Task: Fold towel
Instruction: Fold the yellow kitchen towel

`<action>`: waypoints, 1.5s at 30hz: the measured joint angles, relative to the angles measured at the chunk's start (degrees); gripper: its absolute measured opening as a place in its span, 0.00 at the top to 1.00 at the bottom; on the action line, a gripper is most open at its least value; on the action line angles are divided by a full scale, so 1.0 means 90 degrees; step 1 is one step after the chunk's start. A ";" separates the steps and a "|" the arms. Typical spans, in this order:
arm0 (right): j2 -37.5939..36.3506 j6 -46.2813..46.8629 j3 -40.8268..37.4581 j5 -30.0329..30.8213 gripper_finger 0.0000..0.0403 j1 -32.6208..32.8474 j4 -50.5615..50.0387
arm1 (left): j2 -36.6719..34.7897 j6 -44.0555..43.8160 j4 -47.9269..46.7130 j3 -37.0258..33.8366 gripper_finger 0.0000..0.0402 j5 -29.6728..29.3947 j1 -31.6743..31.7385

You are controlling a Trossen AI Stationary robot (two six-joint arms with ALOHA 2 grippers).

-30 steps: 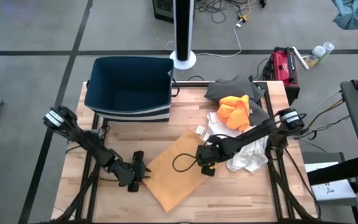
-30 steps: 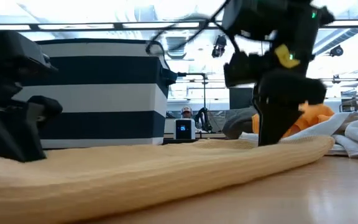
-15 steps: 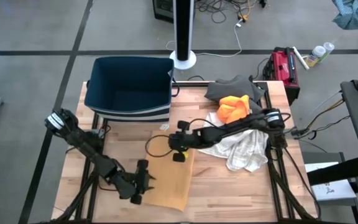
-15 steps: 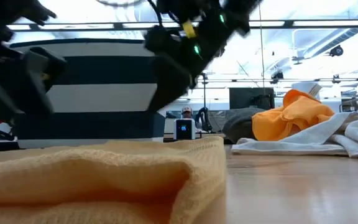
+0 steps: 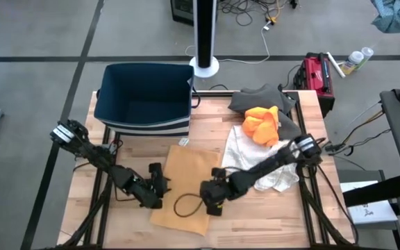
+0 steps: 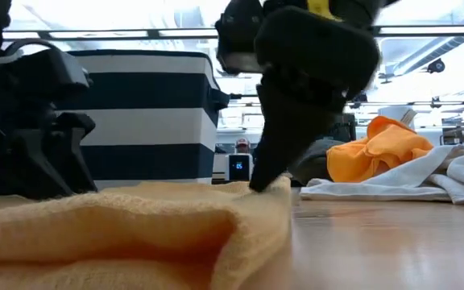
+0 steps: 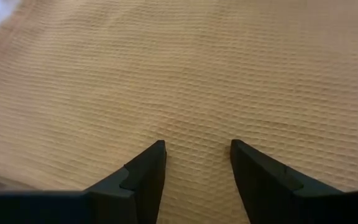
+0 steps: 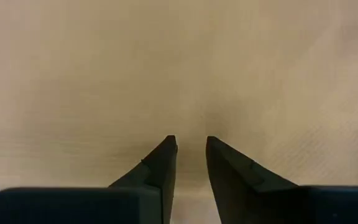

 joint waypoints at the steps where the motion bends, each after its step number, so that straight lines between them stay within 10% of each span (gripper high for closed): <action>1: 0.0021 0.0041 -0.0066 0.0047 0.78 0.0027 0.0061 | -0.0001 -0.0063 0.0190 -0.0098 0.57 -0.0010 -0.0002; 28: -0.0018 -0.0350 -0.0347 0.0617 0.80 -0.0605 0.0124 | -0.0225 -0.0281 0.0992 -0.0845 0.57 -0.0442 -0.0056; 45: -0.0760 -0.0779 -0.1071 -0.0074 0.77 -0.0868 0.0775 | -0.1708 0.0643 0.0930 -0.0946 0.57 -0.0163 0.0314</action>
